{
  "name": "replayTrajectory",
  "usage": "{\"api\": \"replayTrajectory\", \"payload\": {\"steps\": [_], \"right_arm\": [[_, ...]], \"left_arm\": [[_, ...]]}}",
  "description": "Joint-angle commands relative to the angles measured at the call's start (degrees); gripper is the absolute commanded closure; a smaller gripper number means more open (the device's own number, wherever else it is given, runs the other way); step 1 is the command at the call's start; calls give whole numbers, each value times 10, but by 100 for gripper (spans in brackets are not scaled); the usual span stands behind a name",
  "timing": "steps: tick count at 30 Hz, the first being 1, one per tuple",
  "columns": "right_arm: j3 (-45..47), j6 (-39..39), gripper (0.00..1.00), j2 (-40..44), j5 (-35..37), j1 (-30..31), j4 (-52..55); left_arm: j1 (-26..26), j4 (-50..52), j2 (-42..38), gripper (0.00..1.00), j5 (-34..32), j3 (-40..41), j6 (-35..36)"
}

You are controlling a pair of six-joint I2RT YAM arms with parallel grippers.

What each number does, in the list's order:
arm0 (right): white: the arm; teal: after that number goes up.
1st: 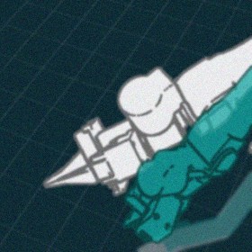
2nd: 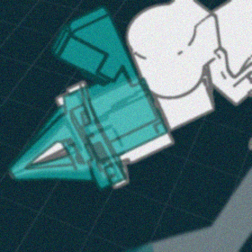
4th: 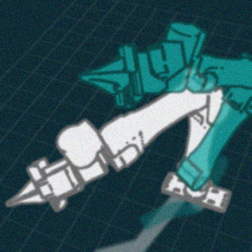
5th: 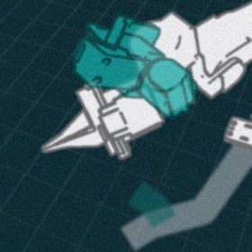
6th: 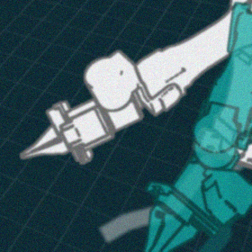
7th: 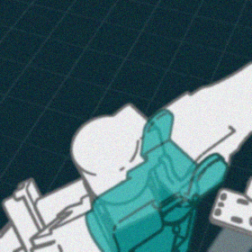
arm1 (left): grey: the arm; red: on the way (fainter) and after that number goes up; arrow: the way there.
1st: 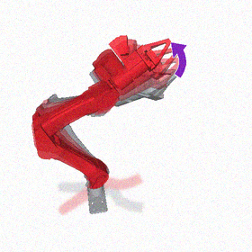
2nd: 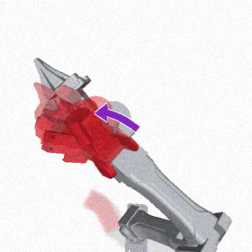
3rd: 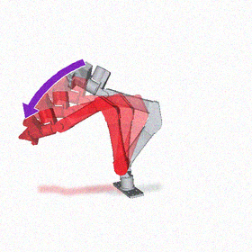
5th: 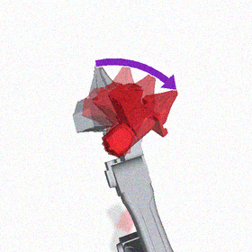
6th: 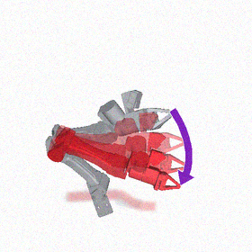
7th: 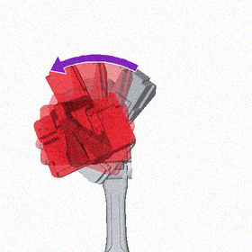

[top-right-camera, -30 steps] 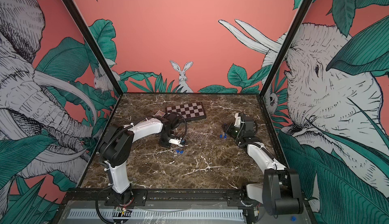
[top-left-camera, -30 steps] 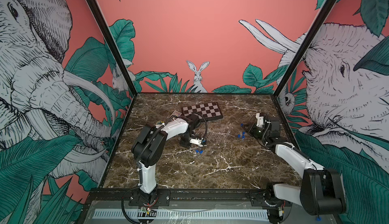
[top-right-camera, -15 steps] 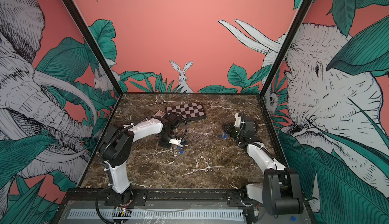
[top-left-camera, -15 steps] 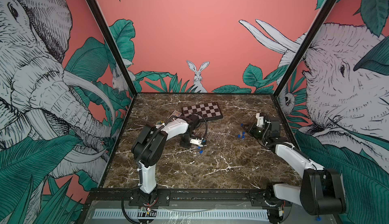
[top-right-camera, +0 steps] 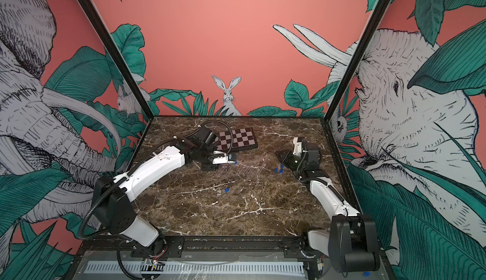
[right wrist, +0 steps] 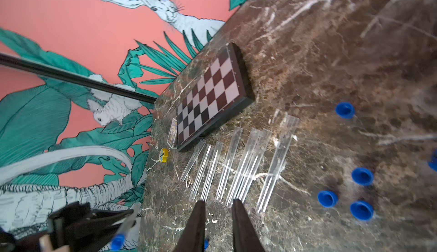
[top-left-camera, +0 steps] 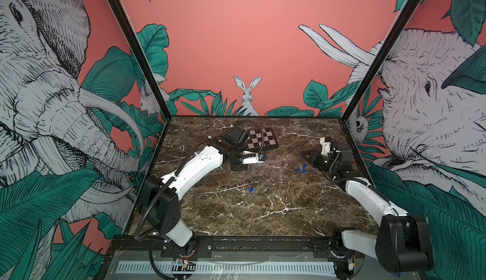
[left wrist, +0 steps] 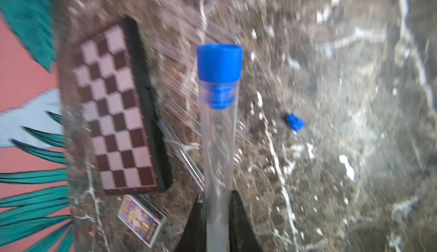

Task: Remove stoppers from test tubes
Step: Pick up the test tube at the center of the board.

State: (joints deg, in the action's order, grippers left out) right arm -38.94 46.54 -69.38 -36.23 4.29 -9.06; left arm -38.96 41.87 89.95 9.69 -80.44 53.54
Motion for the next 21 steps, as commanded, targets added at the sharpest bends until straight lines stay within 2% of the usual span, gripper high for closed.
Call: {"api": "replayTrajectory", "payload": {"steps": [1, 5, 9, 14, 21], "right_arm": [[-26, 9, 72, 24, -50, 19, -80], [-50, -14, 66, 51, -60, 43, -90], [-69, -32, 61, 64, -64, 54, -85], [-86, -41, 54, 56, -48, 63, -79], [-113, -48, 51, 16, -10, 75, -49]], "left_arm": [[-28, -76, 15, 96, 72, -46, -115], [-38, -120, 64, 98, 108, -119, -224], [-44, -171, 102, 98, 131, -154, -296], [-56, -184, 137, 98, 142, -189, -333], [-66, -185, 152, 98, 140, -205, -351]]}}
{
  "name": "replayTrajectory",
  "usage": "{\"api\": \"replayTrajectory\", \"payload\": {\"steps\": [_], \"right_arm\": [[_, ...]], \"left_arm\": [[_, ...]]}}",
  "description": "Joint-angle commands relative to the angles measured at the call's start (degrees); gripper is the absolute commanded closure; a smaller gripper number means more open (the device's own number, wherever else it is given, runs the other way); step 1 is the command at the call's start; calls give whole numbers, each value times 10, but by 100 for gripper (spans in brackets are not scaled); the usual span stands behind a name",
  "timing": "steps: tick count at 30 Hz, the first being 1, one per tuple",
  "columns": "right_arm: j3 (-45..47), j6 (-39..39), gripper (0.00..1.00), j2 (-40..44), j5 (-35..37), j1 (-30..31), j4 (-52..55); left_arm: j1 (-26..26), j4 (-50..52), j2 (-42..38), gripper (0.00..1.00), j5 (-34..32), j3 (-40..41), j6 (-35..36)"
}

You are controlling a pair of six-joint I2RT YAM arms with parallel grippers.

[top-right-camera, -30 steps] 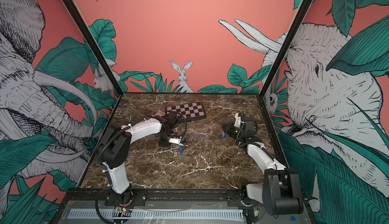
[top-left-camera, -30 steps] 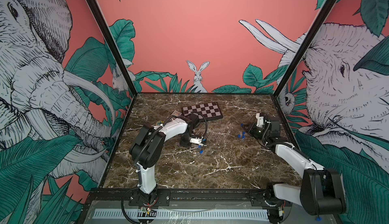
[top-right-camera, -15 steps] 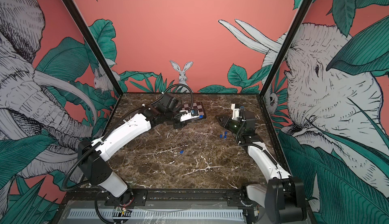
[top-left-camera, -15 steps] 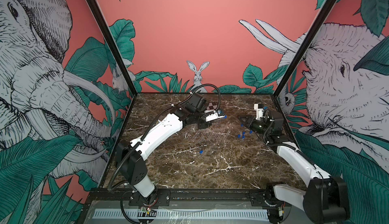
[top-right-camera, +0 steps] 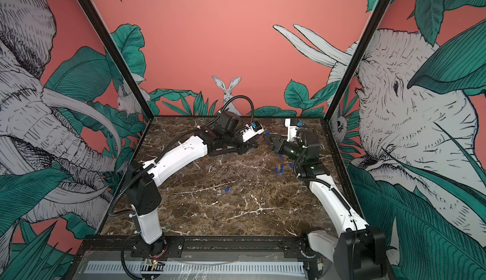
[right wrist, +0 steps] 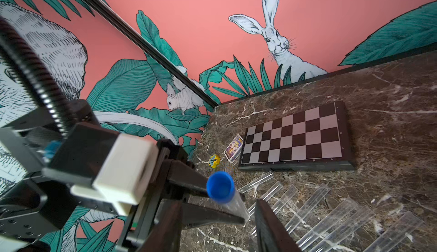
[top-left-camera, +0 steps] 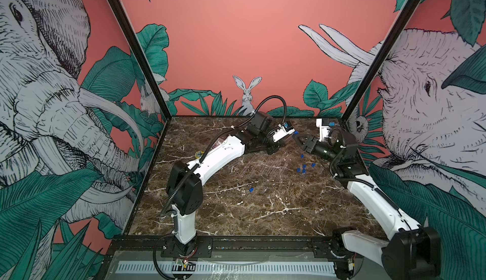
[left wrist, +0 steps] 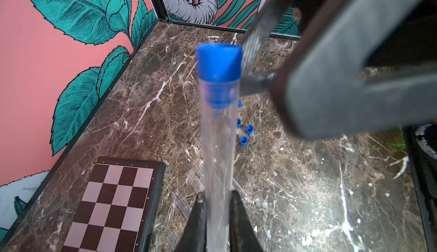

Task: Remove stoppers from test tubes
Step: Pick up the test tube at the center of the board.

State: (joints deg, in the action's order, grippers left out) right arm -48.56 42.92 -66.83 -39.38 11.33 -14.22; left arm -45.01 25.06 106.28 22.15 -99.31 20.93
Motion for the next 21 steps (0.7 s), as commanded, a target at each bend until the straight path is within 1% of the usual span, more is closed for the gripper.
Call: {"api": "replayTrajectory", "payload": {"steps": [1, 4, 8, 9, 13, 14, 15, 17, 18, 19, 20, 21], "right_arm": [[-18, -9, 52, -15, 23, 7, -4], [-27, -2, 63, -31, 30, 12, -18], [-36, 7, 79, -44, 35, 15, -35], [-37, 8, 81, -45, 36, 16, -38], [-39, 8, 88, -44, 38, 17, -40], [-38, 8, 90, -44, 38, 18, -39], [-38, 8, 91, -43, 38, 18, -39], [-37, 10, 92, -42, 38, 18, -40], [-38, 10, 92, -41, 39, 19, -40], [-37, 12, 92, -40, 39, 19, -41], [-38, 13, 92, -40, 37, 19, -40], [-39, 14, 92, -39, 36, 19, -40]], "left_arm": [[-6, -18, -12, 98, 16, -16, -26], [-9, -17, -14, 96, 24, -14, -22], [-18, -18, -13, 93, 14, -9, -8], [-20, -17, -12, 92, 10, -9, -7], [-22, -22, -17, 80, 2, -1, -2], [-22, -22, -19, 75, 0, 1, 0], [-23, -26, -20, 67, -4, 5, 1], [-23, -35, -24, 54, -5, 14, 6], [-24, -39, -25, 43, -10, 18, 8], [-26, -44, -27, 11, -18, 22, 12], [-29, -48, -28, 1, -25, 26, 17], [-31, -50, -29, 0, -32, 29, 23]]}}
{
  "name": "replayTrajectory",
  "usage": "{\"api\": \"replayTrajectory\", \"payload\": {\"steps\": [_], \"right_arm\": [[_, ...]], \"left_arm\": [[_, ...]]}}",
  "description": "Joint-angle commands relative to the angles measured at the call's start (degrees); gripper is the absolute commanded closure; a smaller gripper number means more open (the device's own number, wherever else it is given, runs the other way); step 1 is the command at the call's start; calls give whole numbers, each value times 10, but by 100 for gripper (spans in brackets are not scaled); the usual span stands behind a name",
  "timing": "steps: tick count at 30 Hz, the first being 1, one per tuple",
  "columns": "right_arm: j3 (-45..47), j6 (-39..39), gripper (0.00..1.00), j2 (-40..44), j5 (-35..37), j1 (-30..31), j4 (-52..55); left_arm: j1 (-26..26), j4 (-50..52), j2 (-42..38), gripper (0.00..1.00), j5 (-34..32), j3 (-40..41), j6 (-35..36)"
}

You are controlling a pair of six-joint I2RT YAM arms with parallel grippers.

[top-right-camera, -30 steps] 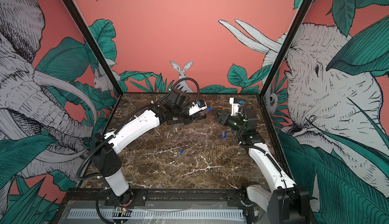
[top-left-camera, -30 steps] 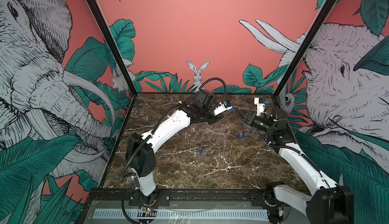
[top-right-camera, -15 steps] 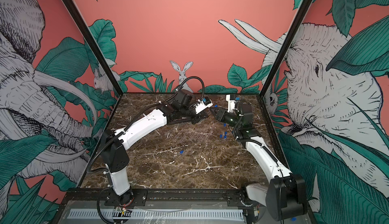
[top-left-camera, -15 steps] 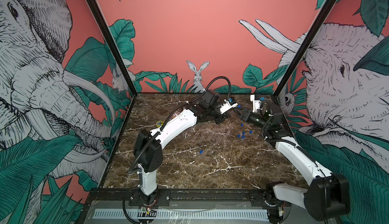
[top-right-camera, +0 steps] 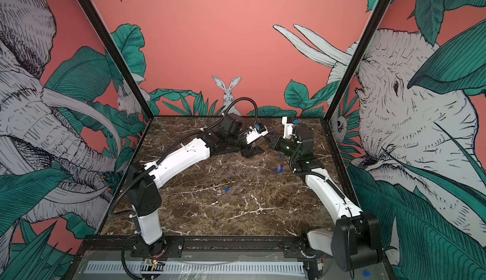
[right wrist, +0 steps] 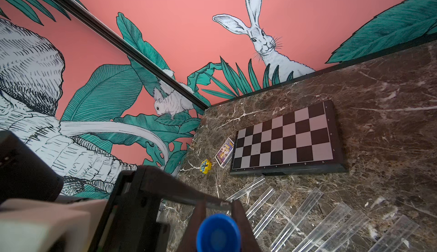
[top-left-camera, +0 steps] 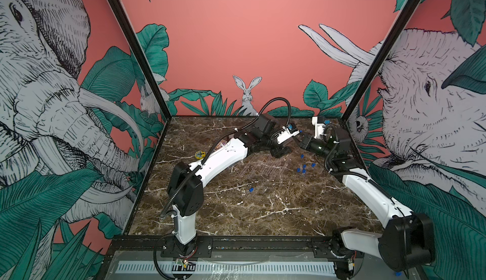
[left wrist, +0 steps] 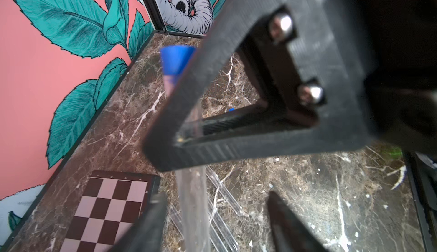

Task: Remove stoppers from test tubes
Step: Pick up the test tube at the center of the board.

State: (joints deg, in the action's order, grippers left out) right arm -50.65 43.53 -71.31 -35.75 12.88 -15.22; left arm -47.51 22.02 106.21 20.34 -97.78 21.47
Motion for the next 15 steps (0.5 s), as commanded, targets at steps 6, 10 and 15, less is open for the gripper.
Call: {"api": "replayTrajectory", "payload": {"steps": [6, 10, 15], "right_arm": [[-25, 20, 91, 8, -15, 4, -34], [-28, 28, 90, 16, -19, 4, -31], [-31, 27, 90, 22, -23, 4, -21]], "left_arm": [[-10, -42, -25, 0, -59, 19, 23], [-10, -59, -23, 0, -70, 22, 18], [-9, -60, -18, 10, -53, 14, 23]]}}
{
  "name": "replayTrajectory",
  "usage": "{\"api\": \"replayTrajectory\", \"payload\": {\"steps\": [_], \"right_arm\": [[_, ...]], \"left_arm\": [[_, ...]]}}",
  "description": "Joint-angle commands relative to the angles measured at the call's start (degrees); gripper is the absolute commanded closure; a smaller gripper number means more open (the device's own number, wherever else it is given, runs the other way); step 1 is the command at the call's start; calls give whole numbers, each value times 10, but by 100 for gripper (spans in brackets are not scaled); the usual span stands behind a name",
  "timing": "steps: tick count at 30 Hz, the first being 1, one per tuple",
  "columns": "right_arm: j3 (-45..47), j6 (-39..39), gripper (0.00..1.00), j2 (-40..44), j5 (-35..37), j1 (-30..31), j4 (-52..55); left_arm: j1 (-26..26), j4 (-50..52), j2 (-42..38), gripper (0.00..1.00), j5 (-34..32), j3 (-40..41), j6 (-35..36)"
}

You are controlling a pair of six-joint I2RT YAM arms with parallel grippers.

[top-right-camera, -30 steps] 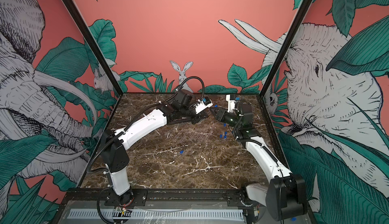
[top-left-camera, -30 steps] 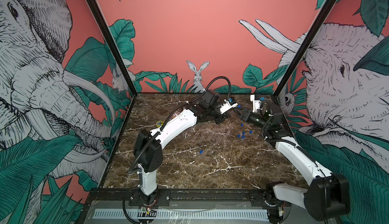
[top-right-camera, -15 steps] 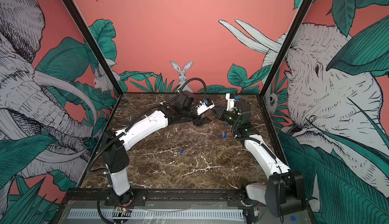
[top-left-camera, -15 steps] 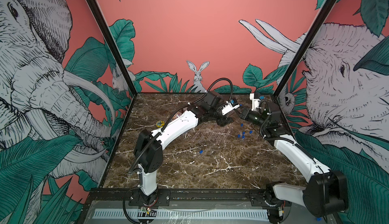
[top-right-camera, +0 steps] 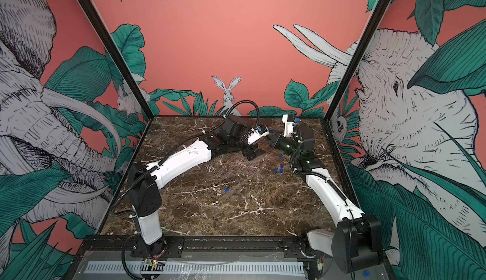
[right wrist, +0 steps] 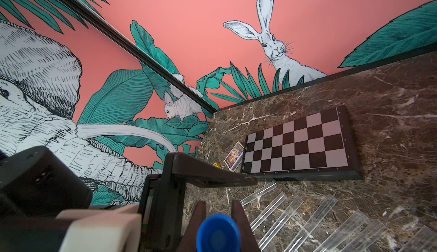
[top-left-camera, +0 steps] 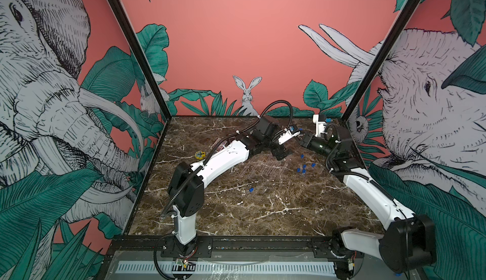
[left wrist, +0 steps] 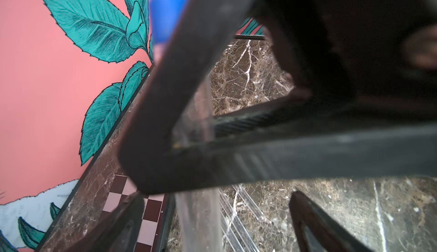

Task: Remove stoppers from test tubes
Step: Pick up the test tube at the center of the board.

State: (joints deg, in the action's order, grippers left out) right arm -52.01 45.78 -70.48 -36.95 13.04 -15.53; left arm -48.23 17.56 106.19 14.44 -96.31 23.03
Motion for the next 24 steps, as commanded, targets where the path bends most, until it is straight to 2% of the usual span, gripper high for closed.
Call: {"api": "replayTrajectory", "payload": {"steps": [1, 4, 9, 13, 17, 21, 24], "right_arm": [[-18, 5, 90, 13, -10, 2, -15], [-18, 4, 89, 13, -13, 2, -12], [-17, 6, 89, 11, -15, 2, -11], [-13, 6, 88, 11, -15, 2, -11], [-10, 7, 85, 12, -14, 2, -12], [-7, 16, 64, 19, 5, 1, -13], [-5, 24, 55, 41, 50, -8, -4]], "left_arm": [[-3, -8, -15, 16, 10, -7, 11], [-2, -3, -13, 31, 23, -15, 16], [-2, -2, -10, 41, 32, -19, 19], [-2, 1, -8, 66, 29, -21, 22], [-2, 1, -9, 72, 24, -21, 21], [-2, 0, -12, 82, 29, -18, 23], [-2, 6, -16, 87, 34, -18, 24]]}}
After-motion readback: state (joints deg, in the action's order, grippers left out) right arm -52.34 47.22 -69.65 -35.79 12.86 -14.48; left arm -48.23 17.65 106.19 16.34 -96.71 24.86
